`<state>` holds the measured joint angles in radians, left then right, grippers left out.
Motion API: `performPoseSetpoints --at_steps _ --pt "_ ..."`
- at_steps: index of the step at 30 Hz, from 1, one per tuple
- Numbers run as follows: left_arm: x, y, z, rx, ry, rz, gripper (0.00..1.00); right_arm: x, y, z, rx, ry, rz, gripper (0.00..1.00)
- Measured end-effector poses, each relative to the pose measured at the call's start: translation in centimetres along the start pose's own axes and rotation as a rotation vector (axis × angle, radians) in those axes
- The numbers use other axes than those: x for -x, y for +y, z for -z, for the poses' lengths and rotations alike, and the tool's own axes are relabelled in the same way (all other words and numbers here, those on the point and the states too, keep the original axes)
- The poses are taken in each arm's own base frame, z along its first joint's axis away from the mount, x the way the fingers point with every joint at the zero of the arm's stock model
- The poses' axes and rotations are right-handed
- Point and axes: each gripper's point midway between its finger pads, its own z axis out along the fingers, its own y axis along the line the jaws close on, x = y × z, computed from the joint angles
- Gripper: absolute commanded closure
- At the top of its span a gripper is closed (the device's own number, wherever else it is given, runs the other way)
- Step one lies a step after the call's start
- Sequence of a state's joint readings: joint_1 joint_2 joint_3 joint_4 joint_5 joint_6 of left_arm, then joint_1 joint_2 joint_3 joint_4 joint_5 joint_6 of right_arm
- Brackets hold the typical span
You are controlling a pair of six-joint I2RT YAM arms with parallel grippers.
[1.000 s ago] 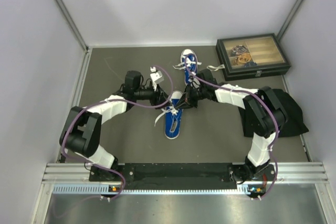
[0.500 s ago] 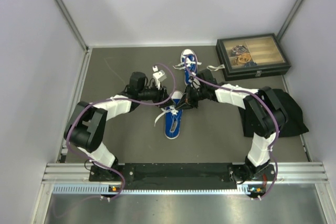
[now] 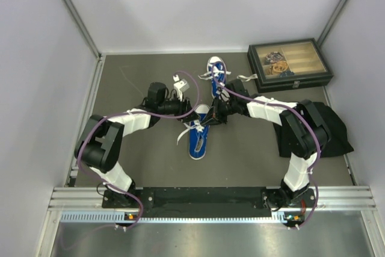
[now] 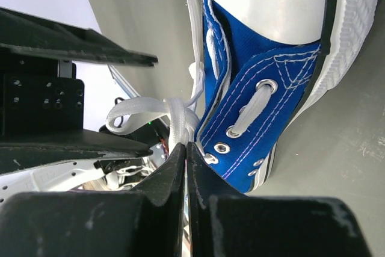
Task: Tie the shoes
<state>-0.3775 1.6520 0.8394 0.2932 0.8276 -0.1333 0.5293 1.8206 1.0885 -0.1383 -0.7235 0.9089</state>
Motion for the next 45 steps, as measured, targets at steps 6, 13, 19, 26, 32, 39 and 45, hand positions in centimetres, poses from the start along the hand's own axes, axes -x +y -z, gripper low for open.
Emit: performPoseSetpoints --at_steps 6,13,19,26,32,39,45 --pt "0.2 -0.5 -0.2 -0.026 -0.009 0.026 1.00 0.0 0.0 0.0 -0.002 0.001 -0.001 1.00" --pt "0.4 0.0 0.2 -0.014 -0.026 0.044 1.00 -0.2 0.0 0.6 -0.021 -0.008 0.016 1.00" --pt "0.8 1.2 0.9 0.022 -0.043 0.073 1.00 -0.2 0.9 1.9 -0.017 -0.038 0.062 1.00" --pt "0.5 1.8 1.0 0.052 -0.035 0.088 1.00 -1.2 -0.7 2.8 -0.062 -0.035 0.063 1.00" --pt "0.2 2.2 1.0 0.071 -0.028 0.095 1.00 -2.6 -2.3 3.8 -0.114 -0.023 0.062 1.00" --pt "-0.6 3.3 0.8 0.110 -0.001 0.099 1.00 -3.2 -3.7 4.6 -0.154 -0.024 0.061 1.00" --pt "-1.7 4.3 0.7 0.141 0.032 0.110 1.00 -3.5 -5.1 5.0 -0.184 -0.024 0.052 1.00"
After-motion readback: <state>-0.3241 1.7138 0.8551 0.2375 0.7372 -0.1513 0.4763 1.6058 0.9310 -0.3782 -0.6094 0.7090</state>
